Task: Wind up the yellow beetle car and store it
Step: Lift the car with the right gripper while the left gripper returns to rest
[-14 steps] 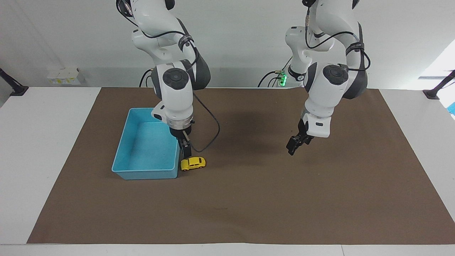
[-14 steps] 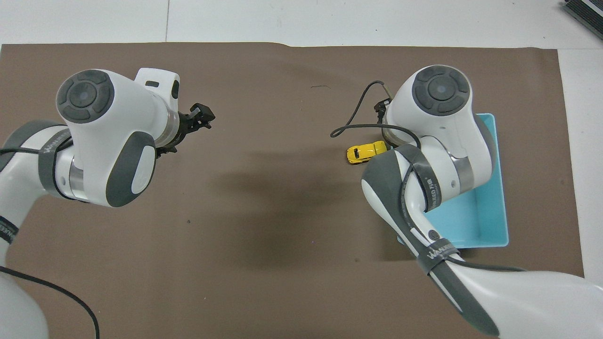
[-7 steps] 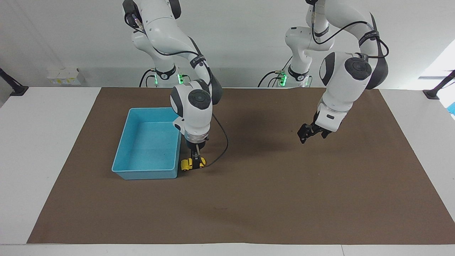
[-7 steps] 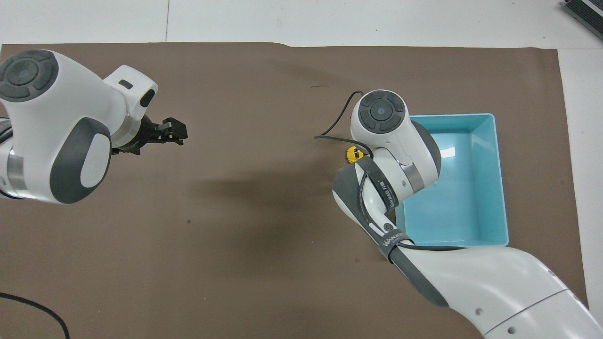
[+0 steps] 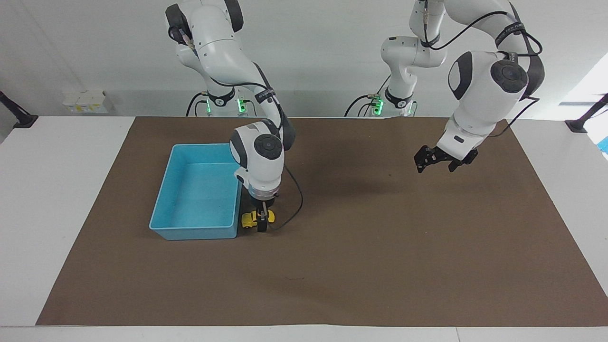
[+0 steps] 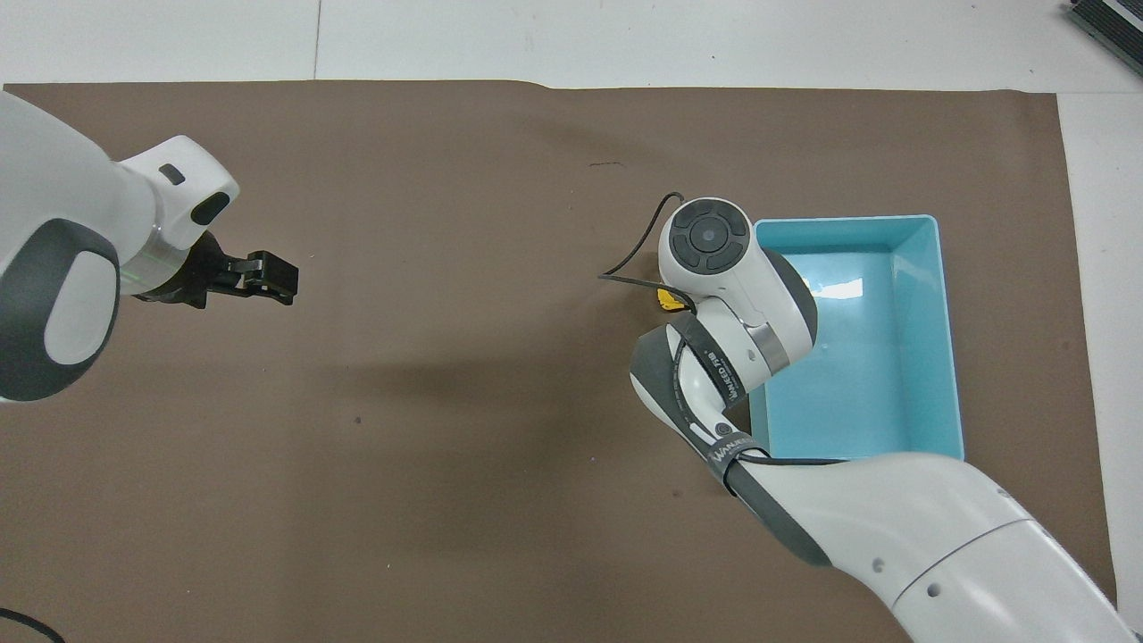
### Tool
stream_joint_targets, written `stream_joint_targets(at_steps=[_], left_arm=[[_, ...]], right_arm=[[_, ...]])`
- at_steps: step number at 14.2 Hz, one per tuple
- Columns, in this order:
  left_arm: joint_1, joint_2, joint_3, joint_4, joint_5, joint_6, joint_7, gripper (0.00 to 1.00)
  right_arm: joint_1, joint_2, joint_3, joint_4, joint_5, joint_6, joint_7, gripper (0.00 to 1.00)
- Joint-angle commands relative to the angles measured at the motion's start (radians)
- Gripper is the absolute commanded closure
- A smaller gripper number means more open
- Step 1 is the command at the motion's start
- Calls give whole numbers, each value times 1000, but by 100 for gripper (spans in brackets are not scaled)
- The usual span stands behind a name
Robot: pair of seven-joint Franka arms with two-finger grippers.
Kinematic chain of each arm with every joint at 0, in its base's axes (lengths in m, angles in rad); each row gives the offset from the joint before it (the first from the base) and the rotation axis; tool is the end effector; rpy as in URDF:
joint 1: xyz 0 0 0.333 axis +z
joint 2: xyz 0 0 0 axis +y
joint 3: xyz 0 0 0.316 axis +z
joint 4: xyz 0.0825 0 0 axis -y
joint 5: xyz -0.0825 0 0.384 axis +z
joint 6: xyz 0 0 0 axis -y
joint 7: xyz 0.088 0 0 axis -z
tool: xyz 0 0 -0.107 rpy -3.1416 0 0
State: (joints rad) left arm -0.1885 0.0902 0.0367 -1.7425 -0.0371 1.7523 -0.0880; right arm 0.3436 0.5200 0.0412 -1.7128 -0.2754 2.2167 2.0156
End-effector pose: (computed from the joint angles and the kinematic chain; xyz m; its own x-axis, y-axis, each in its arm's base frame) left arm 0.5747 -0.0919 0.5069 0.9950 -0.0565 -0.0829 -0.0546 -0.9982 0.0253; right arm 0.6246 0.2405 0.2879 0.0953 -0.9774 0.1889 -0.9926 -0.1077 -0.0565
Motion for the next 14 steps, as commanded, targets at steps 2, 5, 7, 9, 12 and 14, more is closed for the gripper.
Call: stream_joint_targets(at_steps=[2,5,7,9,12,14], left_arm=[[84,-61,-11,-31,-6,-59,125,0],[118,-89,-9,-32,-6,-69,162,0],[132,-105,-11,-19,-6,-69,160,0],[130,-130,-12,-11,-6,-69,156,0],[123,-173,-14,-3,2,-74,156,0],[119,-184,-15,46,9,-158,154,0]], right_arm=[[-2,-14,6,-5,-41,-8,9,100],[31,-18,11,34,-68,-75,9,100],[63,-25,11,73,-68,-118,8,100],[81,-40,11,82,-71,-126,0,100],[98,-76,11,82,-70,-131,-95,100],[89,-125,11,76,-54,-129,-213,100]])
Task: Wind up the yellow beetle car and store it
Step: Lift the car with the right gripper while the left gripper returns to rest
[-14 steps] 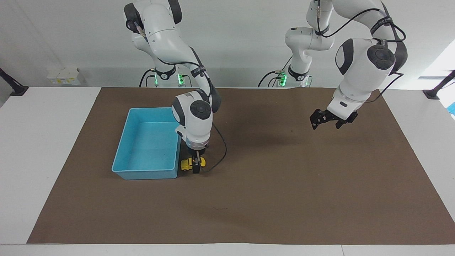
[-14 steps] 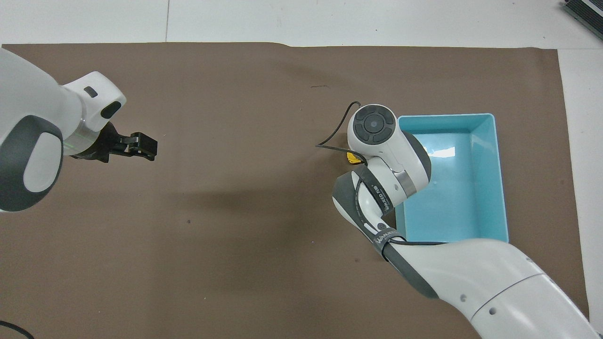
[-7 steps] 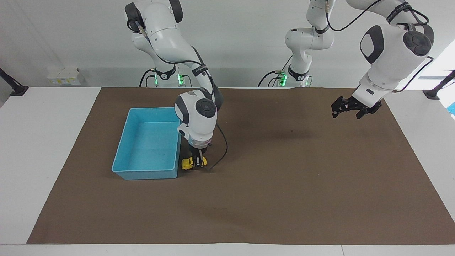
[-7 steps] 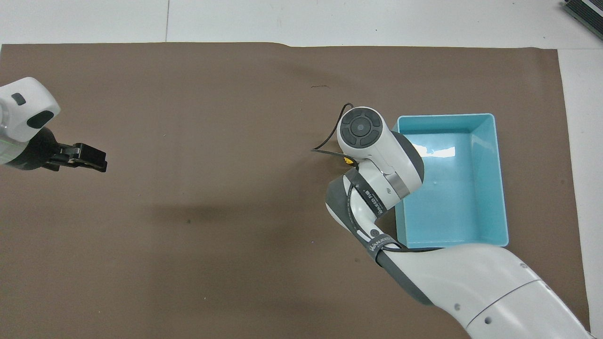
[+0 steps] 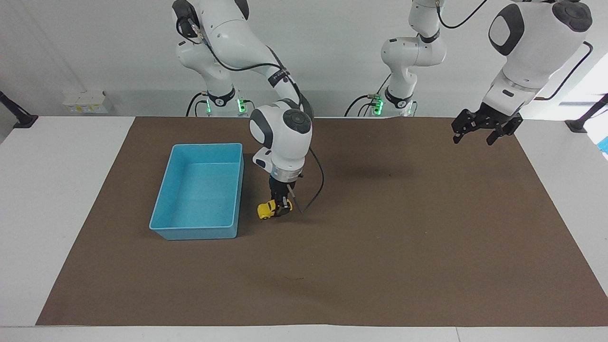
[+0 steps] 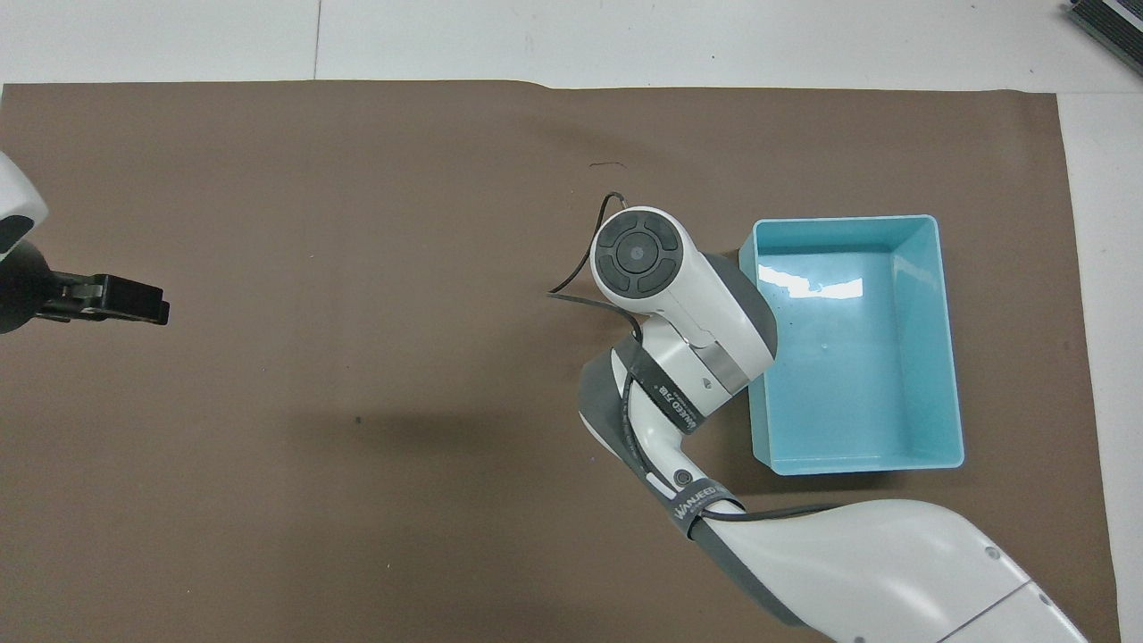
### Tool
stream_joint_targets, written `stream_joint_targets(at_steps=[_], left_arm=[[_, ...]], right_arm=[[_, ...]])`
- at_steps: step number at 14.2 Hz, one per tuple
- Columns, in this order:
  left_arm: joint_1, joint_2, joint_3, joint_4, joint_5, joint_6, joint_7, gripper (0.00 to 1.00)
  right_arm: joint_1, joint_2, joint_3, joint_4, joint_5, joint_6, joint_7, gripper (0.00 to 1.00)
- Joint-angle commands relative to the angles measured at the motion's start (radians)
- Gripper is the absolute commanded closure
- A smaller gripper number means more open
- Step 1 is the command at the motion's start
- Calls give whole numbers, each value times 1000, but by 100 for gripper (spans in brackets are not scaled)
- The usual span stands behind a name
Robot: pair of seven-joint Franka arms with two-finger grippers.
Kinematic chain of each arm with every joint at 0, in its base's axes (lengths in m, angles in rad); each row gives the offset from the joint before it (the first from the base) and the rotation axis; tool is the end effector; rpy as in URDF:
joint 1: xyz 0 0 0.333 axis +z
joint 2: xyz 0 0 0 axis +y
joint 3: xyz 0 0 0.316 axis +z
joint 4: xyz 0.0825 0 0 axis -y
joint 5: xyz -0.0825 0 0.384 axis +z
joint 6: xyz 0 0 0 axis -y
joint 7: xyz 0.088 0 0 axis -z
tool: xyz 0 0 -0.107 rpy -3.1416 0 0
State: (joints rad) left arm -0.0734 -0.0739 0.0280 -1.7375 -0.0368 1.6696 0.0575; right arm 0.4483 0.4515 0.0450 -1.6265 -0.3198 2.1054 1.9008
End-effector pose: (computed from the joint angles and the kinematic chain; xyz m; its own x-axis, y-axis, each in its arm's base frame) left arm 0.5369 -0.0275 0.5944 0.9950 -0.0991 0.0081 -0.0994 -0.9943 0.0383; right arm 0.6075 0.3056 0.3644 0.2934 -0.9255 0.2396 -0.9423 -0.3223 -0.0909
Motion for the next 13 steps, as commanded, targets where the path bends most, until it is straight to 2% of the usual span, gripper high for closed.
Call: stream_joint_targets(at_steps=[1,7,13], left_arm=[[7,-20,-8,70,11,-124,7,0],[15,-29,-3,70,9,-152,2,0],[9,-29,-3,70,8,-143,1,0]], right_arm=[[-23,-85,7,-10,-5,-19,-177,100],[-158,-191,6,-15,143,-77,-778,100],[-276,-260,6,-65,148,-130,-1412,100]])
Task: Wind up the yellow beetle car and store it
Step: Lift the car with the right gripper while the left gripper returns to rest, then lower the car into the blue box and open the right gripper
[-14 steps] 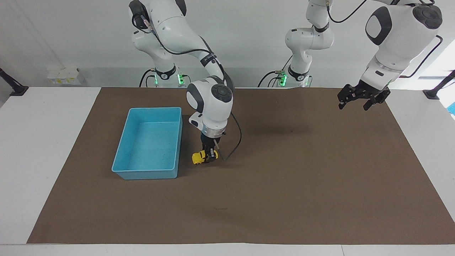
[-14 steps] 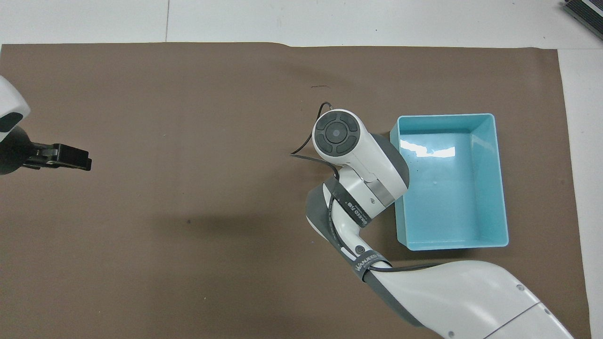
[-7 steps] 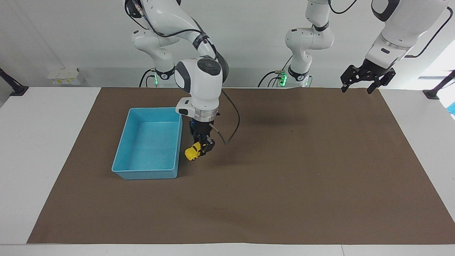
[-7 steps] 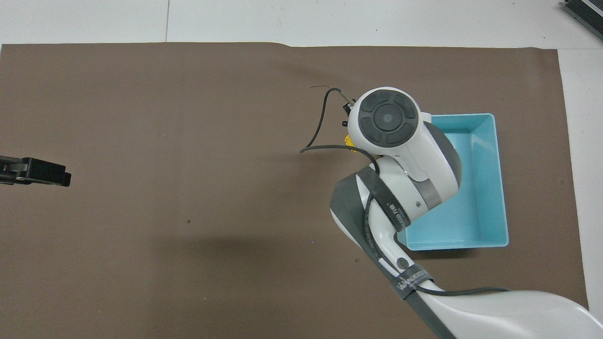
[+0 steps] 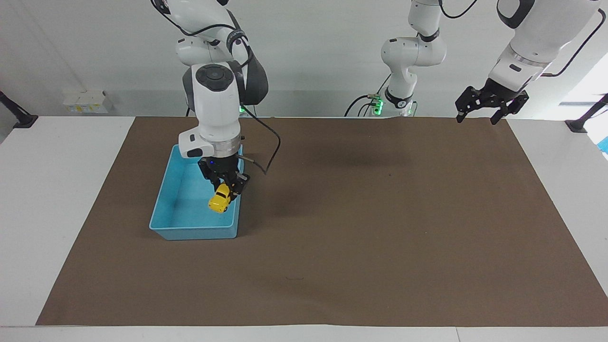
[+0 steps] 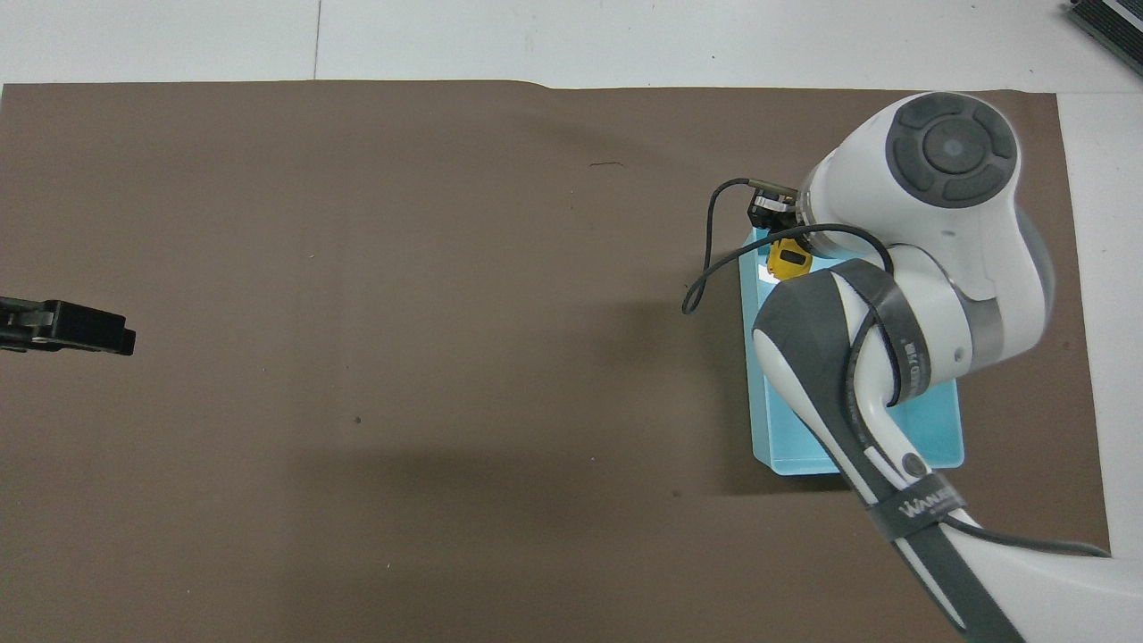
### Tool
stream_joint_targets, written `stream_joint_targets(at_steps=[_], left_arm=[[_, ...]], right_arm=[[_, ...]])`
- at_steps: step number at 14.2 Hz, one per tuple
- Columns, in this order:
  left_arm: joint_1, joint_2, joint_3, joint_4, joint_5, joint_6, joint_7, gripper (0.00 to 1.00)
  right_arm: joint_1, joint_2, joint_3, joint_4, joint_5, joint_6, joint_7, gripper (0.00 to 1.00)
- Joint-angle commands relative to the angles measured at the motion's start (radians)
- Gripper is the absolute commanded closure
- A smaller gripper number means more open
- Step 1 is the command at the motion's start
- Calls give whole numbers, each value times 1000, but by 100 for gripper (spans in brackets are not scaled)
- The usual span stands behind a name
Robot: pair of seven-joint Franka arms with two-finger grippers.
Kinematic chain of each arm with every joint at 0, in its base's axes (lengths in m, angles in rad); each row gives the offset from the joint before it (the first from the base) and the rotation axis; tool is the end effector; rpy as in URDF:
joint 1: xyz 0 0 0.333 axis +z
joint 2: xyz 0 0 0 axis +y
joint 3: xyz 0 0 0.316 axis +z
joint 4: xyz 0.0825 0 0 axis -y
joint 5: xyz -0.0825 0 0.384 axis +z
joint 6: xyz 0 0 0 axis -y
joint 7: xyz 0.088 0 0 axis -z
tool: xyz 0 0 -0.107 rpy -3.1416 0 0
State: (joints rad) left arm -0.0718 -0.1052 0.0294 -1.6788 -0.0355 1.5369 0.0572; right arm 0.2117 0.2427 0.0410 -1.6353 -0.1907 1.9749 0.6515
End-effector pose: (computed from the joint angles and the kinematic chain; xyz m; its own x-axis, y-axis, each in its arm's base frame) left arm 0.5165 -0.0250 0.6272 0.9943 -0.1008 -0.0344 -0.0994 -0.9942 0.0406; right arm 0.6283 0.1474 0.4855 0.9324 -0.3158 0.1760 -0.3334 -0.9393 0.0809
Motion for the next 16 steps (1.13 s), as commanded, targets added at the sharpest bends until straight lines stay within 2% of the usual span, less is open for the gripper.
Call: stream_joint_targets(at_steps=[1,3,6,11,15,16], left_arm=[[7,2,-6,11,6,-8,1,0],[4,1,-6,8,8,-6,0,0],[7,1,-6,5,8,-4,-14,0],[4,1,-8,5,6,-11,-43,0],[14,2,-8,13,6,-15,-45,0],[14,2,-6,11,6,-17,-45,0]], right_arm=[[-60,-68,10,-78,22,2,-235,100],[-104,-98,8,-129,126,34,-372,100],[-179,-161,8,-271,279,165,-637,100],[-184,-310,7,-566,293,335,-676,100],[-186,-310,7,-630,283,360,-690,100],[-186,-310,7,-664,281,404,-691,100]])
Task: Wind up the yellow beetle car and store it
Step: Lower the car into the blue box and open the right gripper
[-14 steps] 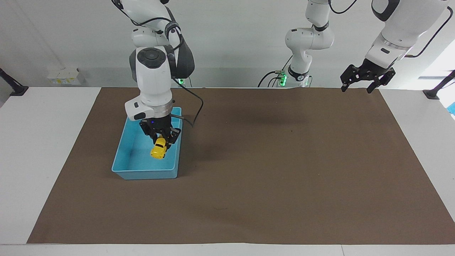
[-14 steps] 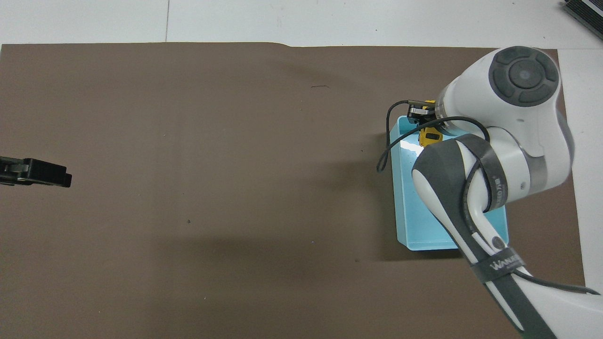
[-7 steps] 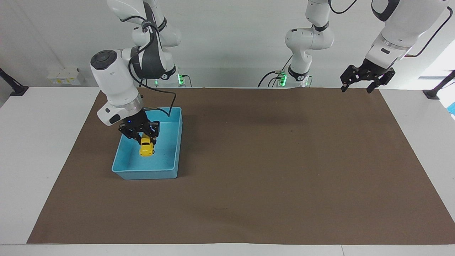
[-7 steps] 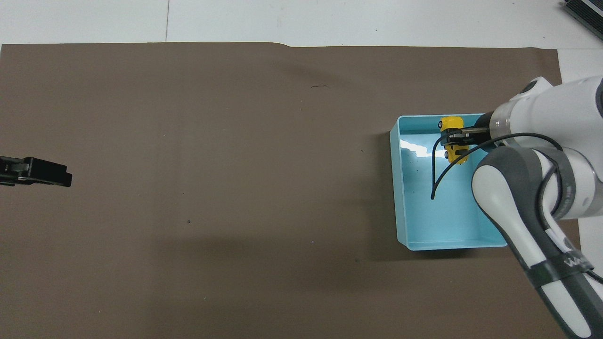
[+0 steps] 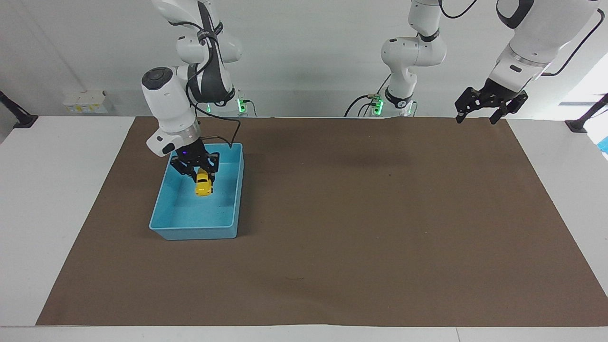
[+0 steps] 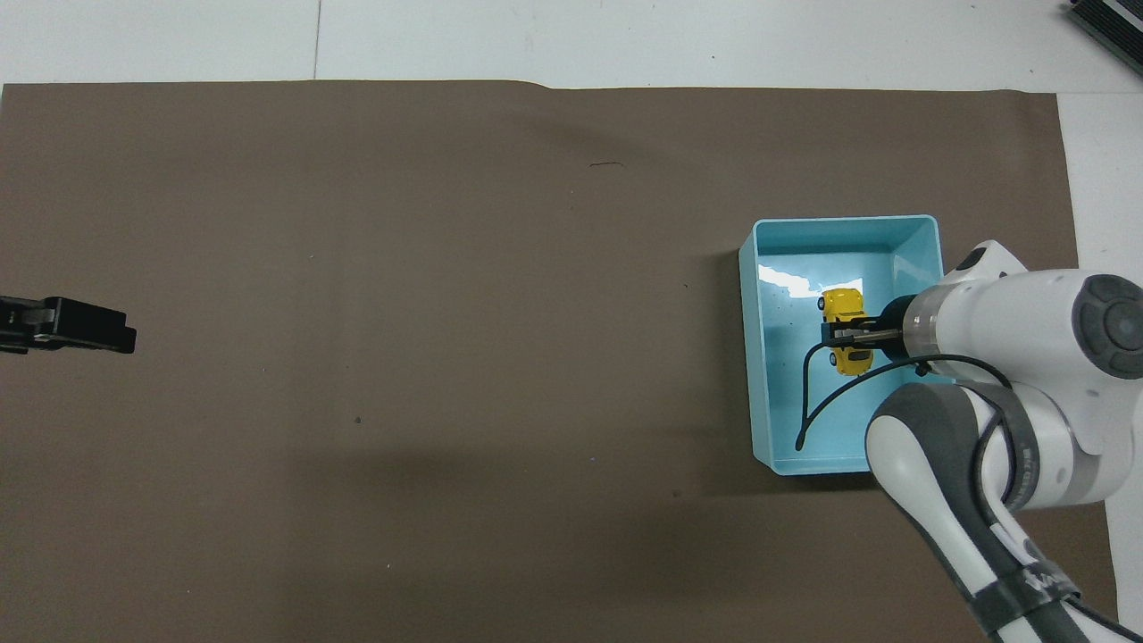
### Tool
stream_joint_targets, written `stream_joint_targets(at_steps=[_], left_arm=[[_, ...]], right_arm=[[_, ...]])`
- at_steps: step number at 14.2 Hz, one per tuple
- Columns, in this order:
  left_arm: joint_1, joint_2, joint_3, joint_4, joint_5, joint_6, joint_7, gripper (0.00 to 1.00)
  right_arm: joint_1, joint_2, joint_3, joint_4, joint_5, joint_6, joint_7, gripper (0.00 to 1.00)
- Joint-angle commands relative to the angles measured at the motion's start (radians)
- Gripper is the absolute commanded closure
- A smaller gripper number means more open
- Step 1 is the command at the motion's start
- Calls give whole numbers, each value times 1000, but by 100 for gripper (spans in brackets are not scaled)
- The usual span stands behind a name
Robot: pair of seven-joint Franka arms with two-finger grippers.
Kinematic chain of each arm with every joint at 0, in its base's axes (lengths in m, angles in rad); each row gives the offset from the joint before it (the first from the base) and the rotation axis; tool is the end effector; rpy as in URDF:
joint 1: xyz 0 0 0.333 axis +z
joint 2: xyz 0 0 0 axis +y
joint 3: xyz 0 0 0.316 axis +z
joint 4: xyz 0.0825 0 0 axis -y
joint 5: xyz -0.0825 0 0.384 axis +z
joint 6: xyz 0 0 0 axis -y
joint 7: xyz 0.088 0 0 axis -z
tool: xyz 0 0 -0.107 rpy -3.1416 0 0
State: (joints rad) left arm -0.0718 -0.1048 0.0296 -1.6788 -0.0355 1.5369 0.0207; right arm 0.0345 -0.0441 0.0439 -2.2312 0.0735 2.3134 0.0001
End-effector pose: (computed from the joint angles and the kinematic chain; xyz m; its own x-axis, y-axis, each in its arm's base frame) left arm 0.5166 -0.0249 0.6270 0.9973 -0.0643 -0.0363 -0.0629 -0.9972 0.0394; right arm 0.5286 0.0431 0.4026 0.9918 0.0282 0.1245 0.0357 -0.9977 -0.0580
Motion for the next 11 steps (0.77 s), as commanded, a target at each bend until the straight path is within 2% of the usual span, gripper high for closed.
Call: stream_joint_targets(at_steps=[1,6,9,10,11], left_arm=[[13,2,-7,13,6,-17,-7,0],[13,2,-7,13,6,-17,-8,0],[13,2,-7,13,6,-17,-8,0],[13,2,-7,13,6,-17,-8,0],[13,2,-7,13,6,-17,-8,0]], right_arm=[[-7,-29,4,-120,17,122,-40,100],[-31,-28,2,-235,9,248,-45,100],[-30,3,2,-283,9,340,-46,100],[-28,6,2,-283,9,342,-49,75],[-27,15,2,-275,8,342,-48,18]])
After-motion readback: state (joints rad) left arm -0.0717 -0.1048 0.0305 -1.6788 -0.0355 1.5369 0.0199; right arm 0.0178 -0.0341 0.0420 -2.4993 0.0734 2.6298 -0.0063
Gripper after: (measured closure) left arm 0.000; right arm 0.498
